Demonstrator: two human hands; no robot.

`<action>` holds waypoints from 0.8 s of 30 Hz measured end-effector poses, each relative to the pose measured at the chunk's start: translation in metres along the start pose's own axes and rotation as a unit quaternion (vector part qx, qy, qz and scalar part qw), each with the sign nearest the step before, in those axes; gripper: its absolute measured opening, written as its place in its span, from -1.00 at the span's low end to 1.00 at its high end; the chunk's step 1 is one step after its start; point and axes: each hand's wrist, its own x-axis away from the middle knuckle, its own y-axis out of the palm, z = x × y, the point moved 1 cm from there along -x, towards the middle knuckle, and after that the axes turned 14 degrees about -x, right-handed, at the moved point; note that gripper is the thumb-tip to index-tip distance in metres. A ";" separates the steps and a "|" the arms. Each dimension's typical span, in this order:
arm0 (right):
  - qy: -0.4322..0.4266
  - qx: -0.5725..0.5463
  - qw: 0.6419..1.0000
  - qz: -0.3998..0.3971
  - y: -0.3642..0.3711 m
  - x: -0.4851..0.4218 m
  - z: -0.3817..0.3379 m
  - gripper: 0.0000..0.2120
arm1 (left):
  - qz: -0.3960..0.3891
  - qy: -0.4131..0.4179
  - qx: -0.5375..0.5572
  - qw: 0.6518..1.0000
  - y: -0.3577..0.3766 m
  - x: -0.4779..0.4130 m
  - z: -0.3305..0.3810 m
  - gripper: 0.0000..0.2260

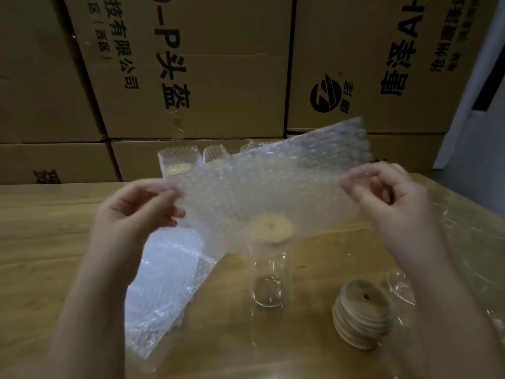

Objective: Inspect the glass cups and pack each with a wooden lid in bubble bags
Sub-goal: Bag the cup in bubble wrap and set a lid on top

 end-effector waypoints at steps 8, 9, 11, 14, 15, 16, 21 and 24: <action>0.026 -0.200 0.979 -0.010 -0.004 -0.001 -0.012 -0.77 | -0.042 0.226 0.036 0.973 -0.014 0.002 0.021 -0.86; 0.043 -0.246 0.968 -0.017 -0.006 -0.002 -0.012 -0.75 | -0.055 0.243 0.032 0.968 -0.014 0.002 0.020 -0.84; 0.062 -0.297 0.952 -0.035 -0.010 -0.004 -0.010 -0.74 | -0.070 0.260 0.025 0.963 -0.016 0.001 0.015 -0.74; 0.070 -0.281 0.955 -0.069 -0.012 -0.004 -0.004 -0.83 | -0.045 0.188 0.005 0.981 -0.018 0.003 0.013 -0.68; 0.073 -0.269 0.958 -0.075 -0.011 -0.004 -0.002 -0.78 | -0.025 0.147 -0.039 0.988 -0.019 0.004 0.012 -0.65; 0.072 -0.252 0.962 -0.074 -0.010 -0.004 0.000 -0.74 | -0.012 0.094 -0.109 0.990 -0.020 0.006 0.010 -0.63; 0.066 -0.155 0.984 -0.055 0.010 0.000 0.002 -0.60 | -0.035 -0.047 -0.413 0.909 -0.013 0.010 0.012 -0.84; 0.067 -0.138 0.984 -0.092 0.033 0.008 0.000 -0.57 | -0.092 -0.042 -0.340 0.935 0.008 0.015 0.027 -0.77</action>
